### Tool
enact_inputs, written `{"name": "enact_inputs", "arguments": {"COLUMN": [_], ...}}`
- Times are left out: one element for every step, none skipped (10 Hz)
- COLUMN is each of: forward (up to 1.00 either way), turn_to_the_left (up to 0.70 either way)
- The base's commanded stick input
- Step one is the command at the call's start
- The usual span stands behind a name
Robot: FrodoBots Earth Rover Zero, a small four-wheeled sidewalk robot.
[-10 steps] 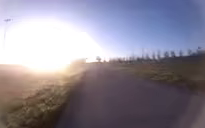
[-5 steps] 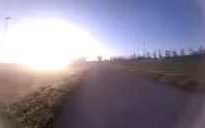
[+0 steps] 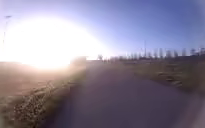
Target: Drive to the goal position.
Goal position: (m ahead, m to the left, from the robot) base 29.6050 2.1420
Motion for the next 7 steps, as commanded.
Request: {"name": "enact_inputs", "arguments": {"forward": [1.0, 1.0, 1.0, 1.0, 1.0, 1.0, 1.0], "turn_to_the_left": [0.0, 0.0, 0.0, 0.0, 0.0, 0.0, 0.0]}}
